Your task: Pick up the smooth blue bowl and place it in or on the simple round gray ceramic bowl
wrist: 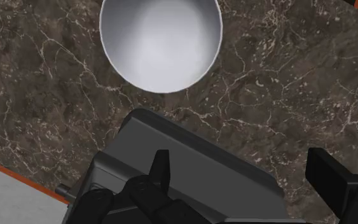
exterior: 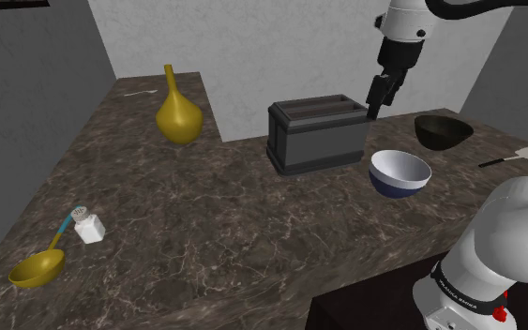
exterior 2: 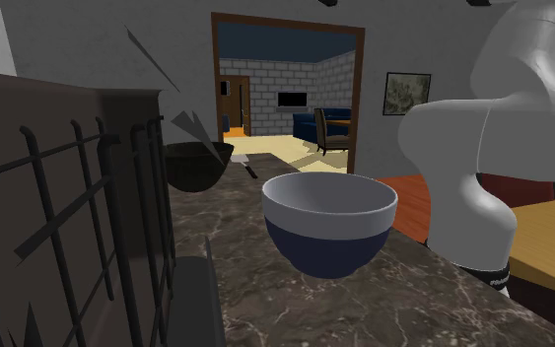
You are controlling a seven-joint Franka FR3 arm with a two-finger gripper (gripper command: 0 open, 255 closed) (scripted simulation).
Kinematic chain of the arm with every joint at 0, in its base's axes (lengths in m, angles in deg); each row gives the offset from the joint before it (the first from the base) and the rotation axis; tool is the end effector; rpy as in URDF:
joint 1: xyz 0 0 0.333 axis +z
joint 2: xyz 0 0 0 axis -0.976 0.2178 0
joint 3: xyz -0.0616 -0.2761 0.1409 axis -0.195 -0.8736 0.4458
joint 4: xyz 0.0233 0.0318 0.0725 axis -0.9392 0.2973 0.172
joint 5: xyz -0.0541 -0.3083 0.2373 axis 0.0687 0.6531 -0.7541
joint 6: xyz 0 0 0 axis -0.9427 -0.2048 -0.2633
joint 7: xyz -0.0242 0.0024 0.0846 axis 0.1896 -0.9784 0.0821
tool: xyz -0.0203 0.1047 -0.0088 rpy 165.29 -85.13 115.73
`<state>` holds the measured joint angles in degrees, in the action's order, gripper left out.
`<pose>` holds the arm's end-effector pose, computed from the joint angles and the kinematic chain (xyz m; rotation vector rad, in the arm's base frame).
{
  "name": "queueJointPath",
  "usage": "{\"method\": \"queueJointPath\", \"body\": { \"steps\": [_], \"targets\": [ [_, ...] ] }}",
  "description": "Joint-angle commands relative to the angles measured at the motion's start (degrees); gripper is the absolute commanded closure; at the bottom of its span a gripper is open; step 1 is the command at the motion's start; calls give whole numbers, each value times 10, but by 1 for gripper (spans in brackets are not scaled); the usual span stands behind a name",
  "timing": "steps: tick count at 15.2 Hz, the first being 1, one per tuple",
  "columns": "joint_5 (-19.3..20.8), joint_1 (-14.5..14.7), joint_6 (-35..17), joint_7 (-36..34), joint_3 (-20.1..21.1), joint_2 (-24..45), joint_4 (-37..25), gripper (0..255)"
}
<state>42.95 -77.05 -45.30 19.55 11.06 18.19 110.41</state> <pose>0.3092 -0.0056 0.6081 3.0614 0.1560 0.0943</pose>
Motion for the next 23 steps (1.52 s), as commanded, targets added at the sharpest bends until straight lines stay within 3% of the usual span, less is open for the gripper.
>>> {"method": "queueJointPath", "body": {
  "steps": [1,14,23],
  "targets": [
    [0,0,0,0,0,0,0,0],
    [26,-8,-117,2,-9,-185,311,0],
    [35,-14,-182,1,-17,-178,370,0]
  ]
}}
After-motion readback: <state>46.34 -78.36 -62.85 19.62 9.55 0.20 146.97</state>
